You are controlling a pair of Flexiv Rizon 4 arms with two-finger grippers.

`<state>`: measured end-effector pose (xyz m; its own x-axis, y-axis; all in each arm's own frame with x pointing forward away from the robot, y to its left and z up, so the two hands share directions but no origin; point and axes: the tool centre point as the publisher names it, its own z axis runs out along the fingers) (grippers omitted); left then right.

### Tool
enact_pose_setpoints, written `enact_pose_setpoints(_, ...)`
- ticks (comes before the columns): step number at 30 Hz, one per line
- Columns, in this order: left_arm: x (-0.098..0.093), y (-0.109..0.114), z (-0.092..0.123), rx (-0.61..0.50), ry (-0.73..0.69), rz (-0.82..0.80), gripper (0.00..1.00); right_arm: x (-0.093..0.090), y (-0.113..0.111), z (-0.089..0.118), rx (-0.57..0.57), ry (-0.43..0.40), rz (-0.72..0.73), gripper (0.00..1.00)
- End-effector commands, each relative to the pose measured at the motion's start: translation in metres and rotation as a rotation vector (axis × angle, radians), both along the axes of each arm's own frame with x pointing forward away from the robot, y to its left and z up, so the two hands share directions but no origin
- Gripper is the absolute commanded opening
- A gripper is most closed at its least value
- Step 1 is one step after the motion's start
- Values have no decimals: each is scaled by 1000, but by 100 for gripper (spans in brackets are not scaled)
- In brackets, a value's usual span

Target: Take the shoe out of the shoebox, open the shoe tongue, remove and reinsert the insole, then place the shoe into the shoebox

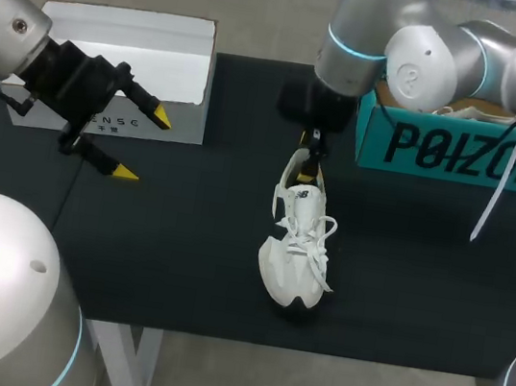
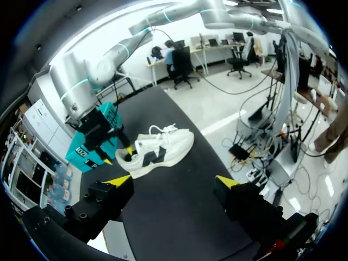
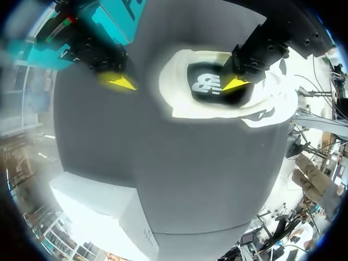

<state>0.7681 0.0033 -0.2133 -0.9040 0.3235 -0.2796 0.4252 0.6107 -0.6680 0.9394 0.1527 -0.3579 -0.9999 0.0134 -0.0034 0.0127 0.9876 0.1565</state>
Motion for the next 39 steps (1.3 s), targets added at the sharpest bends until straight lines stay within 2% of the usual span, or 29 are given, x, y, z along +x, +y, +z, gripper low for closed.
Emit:
enact_pose_setpoints(1, 0, 0, 0, 3, 0, 0, 100, 5, 3, -6, -10, 5, -8, 100)
enact_pose_setpoints(3, 0, 0, 0, 3, 0, 0, 100, 6, 2, -6, -18, 2, -20, 100)
enact_pose_setpoints(4, 0, 0, 0, 3, 0, 0, 100, 6, 1, -6, -18, -1, -22, 95)
enact_pose_setpoints(5, 0, 0, 0, 3, 0, 0, 100, 6, 1, -6, -25, -5, -28, 44)
enact_pose_setpoints(7, 0, 0, 0, 3, 0, 0, 100, 6, -1, -6, -28, -9, -33, 0)
enact_pose_setpoints(21, 0, 0, 0, 3, 0, 0, 100, -3, 0, 5, -50, -30, -20, 0)
enact_pose_setpoints(28, 0, 0, 0, 3, 0, 0, 100, -10, 3, 20, -51, -63, 0, 0)
enact_pose_setpoints(33, 0, 0, 0, 3, 0, 0, 100, -7, -2, 57, -70, -110, -2, 0)
enact_pose_setpoints(39, 0, 0, 0, 3, 0, 0, 100, 11, -19, 128, -90, -174, -14, 0)
